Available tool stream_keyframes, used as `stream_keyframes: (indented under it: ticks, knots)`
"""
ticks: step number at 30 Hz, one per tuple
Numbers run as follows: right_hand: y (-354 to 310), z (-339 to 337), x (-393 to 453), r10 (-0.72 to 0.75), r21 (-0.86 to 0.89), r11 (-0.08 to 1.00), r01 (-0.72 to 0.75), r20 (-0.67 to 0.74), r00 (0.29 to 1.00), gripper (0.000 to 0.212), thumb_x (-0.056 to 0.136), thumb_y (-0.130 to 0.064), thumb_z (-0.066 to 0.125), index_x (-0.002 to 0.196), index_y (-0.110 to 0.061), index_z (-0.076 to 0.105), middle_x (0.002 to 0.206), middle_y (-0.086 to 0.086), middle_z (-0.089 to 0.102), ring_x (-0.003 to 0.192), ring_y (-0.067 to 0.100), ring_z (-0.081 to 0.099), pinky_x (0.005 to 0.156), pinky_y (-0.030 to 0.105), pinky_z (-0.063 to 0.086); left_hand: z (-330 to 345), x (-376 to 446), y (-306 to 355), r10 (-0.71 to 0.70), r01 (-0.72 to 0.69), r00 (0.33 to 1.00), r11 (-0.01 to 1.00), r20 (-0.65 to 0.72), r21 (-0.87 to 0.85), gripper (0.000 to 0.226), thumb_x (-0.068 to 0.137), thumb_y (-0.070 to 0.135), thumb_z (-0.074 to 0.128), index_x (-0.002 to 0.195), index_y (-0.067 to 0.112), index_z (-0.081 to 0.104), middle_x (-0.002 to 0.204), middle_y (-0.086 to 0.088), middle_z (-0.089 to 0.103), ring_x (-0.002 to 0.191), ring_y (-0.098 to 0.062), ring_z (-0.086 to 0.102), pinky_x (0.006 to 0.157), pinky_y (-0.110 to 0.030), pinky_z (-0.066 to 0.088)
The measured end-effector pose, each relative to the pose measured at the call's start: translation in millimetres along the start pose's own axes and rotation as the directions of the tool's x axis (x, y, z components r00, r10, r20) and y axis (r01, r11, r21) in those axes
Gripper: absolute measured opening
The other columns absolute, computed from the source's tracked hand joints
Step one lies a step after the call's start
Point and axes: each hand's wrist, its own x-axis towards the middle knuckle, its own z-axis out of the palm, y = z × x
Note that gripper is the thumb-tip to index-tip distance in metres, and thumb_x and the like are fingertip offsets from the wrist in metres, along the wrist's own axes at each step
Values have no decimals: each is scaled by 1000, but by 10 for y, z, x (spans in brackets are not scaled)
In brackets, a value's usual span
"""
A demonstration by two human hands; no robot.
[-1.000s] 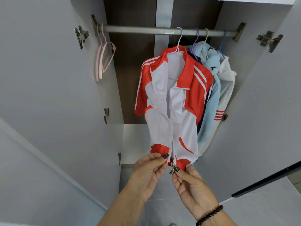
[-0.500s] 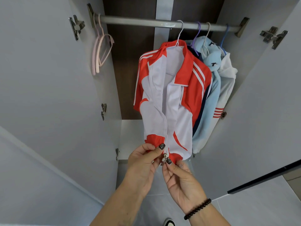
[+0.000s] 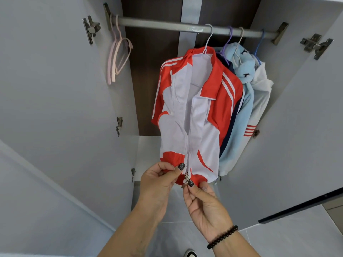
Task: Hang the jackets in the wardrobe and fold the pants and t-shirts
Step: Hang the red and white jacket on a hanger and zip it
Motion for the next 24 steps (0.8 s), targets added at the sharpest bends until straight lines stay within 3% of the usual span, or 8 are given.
stream_keyframes:
  ticks: [12, 16, 24]
  knots:
    - [-1, -62, -28, -5, -21, 1000, 4, -17, 1000, 24, 69, 18, 55, 59, -4, 56, 86, 20, 71, 72, 23, 72, 61, 28, 60, 10, -7, -7, 40, -41, 999, 995, 11, 91, 40, 78, -10, 68, 52, 20, 67, 85, -16, 67, 84, -28, 63, 90, -41, 52]
    - [0, -87, -26, -24, -22, 999, 24, -18, 1000, 22, 71, 17, 56, 67, -4, 52, 90, 20, 71, 77, 22, 73, 66, 27, 60, 6, -56, -68, 38, -41, 999, 992, 26, 118, 36, 77, -8, 70, 55, 20, 68, 82, -13, 69, 81, -26, 65, 79, -36, 54]
    - [12, -150, -43, -77, -44, 996, 76, -28, 997, 21, 69, 15, 59, 74, -4, 51, 94, 20, 71, 82, 23, 73, 65, 25, 59, 3, -97, -66, 68, -76, 997, 970, 40, 233, 35, 74, -9, 73, 55, 20, 70, 73, -5, 69, 76, -19, 66, 72, -29, 54]
